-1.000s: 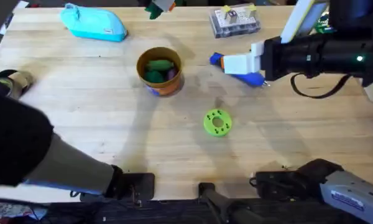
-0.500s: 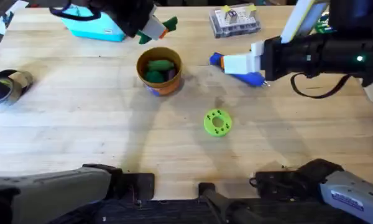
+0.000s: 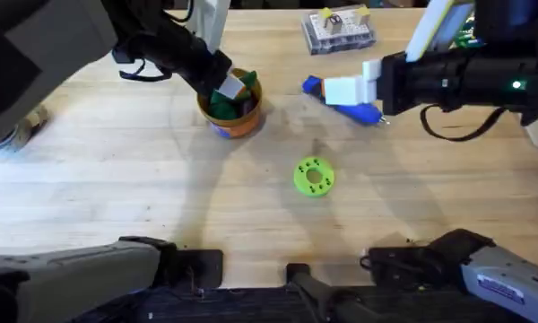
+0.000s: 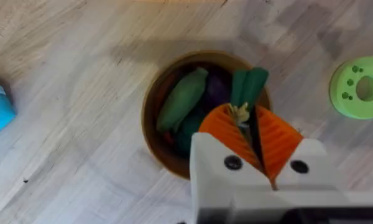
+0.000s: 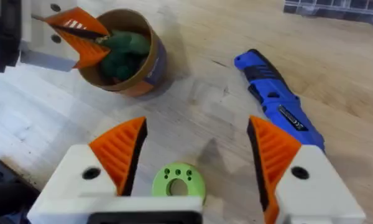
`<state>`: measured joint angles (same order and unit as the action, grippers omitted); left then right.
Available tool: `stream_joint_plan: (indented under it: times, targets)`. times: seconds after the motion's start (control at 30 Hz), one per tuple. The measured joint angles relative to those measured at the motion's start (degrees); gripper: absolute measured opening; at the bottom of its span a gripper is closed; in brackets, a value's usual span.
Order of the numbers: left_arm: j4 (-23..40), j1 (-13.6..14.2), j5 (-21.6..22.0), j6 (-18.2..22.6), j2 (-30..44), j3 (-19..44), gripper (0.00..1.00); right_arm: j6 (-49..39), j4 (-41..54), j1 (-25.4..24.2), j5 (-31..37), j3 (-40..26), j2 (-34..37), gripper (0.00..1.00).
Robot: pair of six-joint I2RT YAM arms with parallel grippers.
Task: Pick up the gripper from the table and insert it into the empty holder that is missing its gripper. Then pick up a screw, insert it into the mounting hole, and use the screwdriver to tighten it. Finally, clean up the table by picking up the vegetable and placing it into the bucket.
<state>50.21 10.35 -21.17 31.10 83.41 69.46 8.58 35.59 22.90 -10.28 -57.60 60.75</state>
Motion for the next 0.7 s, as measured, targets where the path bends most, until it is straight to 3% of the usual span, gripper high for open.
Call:
stream_joint_plan:
  times: [0.07,0.17,0.2,0.3,0.33,0.47,0.7]
  targets:
    - [-0.33,0.00,0.00,-0.12,-0.02,-0.01,0.075,0.00,0.00,0.00,0.21,0.00,0.00,0.958]
    - [-0.39,0.00,0.02,-1.18,0.00,-0.01,0.266,0.00,0.00,-0.06,0.39,0.00,0.00,0.958]
    - [-0.42,0.00,-0.03,-1.54,0.00,-0.01,0.384,0.00,0.00,-0.08,0.41,0.00,0.00,0.958]
    - [-0.51,0.00,-0.02,-1.96,-0.02,-0.01,0.871,0.00,0.02,-0.09,0.39,0.00,-0.08,0.958]
    - [-0.52,0.00,-0.02,-2.30,0.00,-0.01,0.948,0.00,0.02,-0.09,0.39,0.00,-0.26,0.958]
    - [-0.49,0.00,0.00,-2.48,-0.58,-0.04,0.986,0.04,0.57,-0.09,0.39,0.00,-2.60,0.958]
    - [8.35,0.00,4.66,-2.68,-17.88,-0.08,0.986,1.34,14.08,-0.09,0.39,-5.38,-7.52,0.958]
